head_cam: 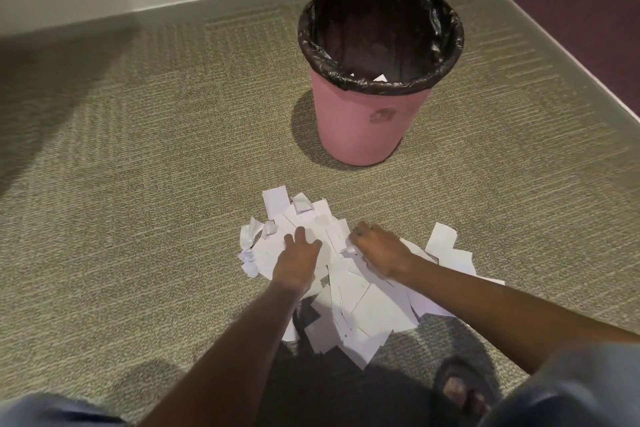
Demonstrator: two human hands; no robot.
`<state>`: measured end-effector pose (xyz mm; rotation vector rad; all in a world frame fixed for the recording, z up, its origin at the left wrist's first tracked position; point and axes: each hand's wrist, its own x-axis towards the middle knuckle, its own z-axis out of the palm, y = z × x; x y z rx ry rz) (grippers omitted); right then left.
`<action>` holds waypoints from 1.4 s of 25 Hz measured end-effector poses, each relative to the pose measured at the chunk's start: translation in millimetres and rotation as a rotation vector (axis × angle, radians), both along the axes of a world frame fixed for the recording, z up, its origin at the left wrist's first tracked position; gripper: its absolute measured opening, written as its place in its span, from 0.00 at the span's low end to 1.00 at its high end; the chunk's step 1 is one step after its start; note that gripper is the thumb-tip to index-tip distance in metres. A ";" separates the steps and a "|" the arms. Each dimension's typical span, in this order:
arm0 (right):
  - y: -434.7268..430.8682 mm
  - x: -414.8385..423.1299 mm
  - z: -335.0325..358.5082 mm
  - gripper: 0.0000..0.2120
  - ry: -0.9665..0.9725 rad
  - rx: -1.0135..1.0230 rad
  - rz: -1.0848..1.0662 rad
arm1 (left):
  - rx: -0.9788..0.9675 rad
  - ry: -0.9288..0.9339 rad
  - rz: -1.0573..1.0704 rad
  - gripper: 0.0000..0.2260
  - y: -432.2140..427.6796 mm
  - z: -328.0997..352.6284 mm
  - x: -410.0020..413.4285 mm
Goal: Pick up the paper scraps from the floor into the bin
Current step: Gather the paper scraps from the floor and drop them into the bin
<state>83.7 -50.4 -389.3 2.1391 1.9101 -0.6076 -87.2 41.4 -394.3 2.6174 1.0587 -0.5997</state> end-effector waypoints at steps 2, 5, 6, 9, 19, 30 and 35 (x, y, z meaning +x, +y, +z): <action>-2.7 0.1 0.7 0.21 0.044 0.019 -0.002 | -0.026 0.002 0.010 0.28 -1.3 0.2 -0.4; -4.9 5.6 3.6 0.18 0.126 0.040 -0.071 | -0.086 0.036 -0.010 0.39 -10.2 -2.3 -6.0; -5.3 8.5 6.3 0.14 0.139 0.052 -0.101 | -0.057 0.047 -0.032 0.40 -14.6 -4.3 -8.4; -5.3 16.8 17.6 0.12 0.162 0.046 -0.186 | 0.024 0.071 -0.080 0.38 -22.3 -8.0 -14.7; -10.3 38.8 34.9 0.32 0.294 -0.045 -0.376 | -0.047 0.009 -0.042 0.21 -19.0 -2.8 -22.9; -10.1 33.8 48.0 0.28 0.309 0.005 -0.380 | 0.097 -0.117 -0.088 0.10 -11.2 12.7 -16.2; -2.6 41.6 88.5 0.14 0.371 0.160 -0.389 | -0.039 -0.389 0.110 0.07 23.9 65.7 9.4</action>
